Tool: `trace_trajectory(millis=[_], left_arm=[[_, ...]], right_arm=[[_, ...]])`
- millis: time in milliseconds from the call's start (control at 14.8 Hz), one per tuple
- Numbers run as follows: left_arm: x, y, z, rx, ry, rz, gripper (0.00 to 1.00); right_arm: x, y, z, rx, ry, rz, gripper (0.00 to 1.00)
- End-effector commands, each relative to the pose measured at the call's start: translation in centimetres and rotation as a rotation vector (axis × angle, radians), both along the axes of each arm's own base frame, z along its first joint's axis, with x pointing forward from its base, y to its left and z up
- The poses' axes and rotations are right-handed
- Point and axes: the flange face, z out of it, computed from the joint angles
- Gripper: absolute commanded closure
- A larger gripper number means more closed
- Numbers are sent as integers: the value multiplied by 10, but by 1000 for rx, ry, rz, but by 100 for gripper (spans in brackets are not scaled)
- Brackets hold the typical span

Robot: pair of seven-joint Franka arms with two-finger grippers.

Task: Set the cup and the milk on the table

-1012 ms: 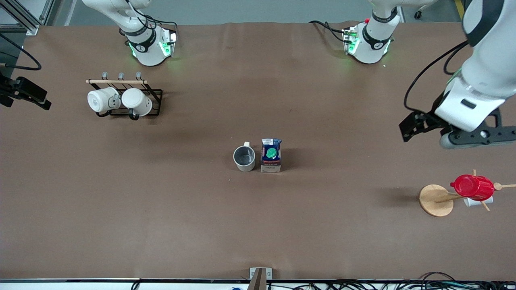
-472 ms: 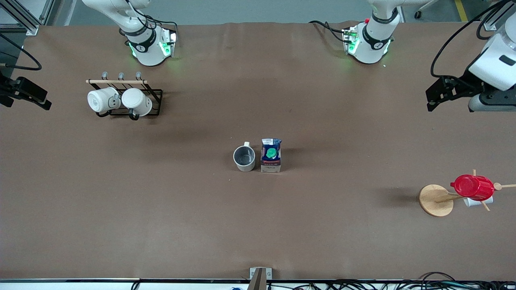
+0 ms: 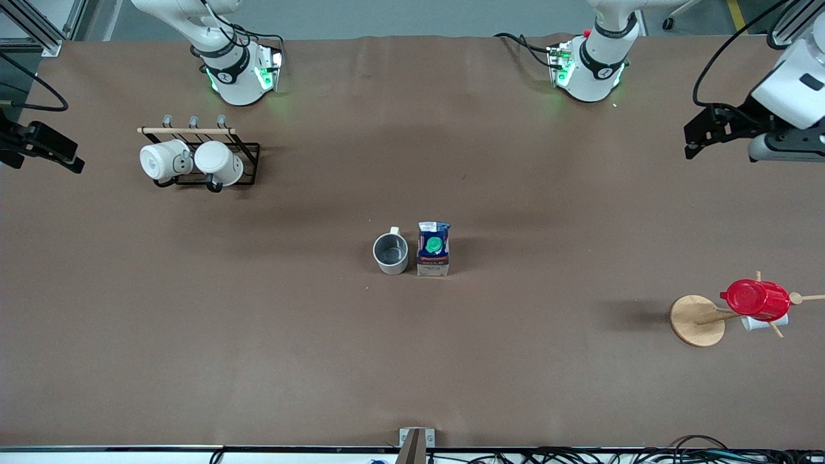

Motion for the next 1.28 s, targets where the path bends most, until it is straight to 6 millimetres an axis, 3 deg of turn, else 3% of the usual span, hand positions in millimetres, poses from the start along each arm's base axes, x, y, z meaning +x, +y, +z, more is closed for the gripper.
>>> trace_trajectory(millis=[0,337,540,1215], left_arm=[[-12,2,3,-20,-14,4,0],[-7,3,4,-35,-15,1,0],[5,1,11,-58,-30,-6,0],[6,-1,10,-57,-25,-3,0]], right_arm=[[1,0,3,-10,5,9,0],[0,0,3,-10,12,7,0],[0,-1,3,-8,12,4,0],[0,0,2,-7,20,4,0]])
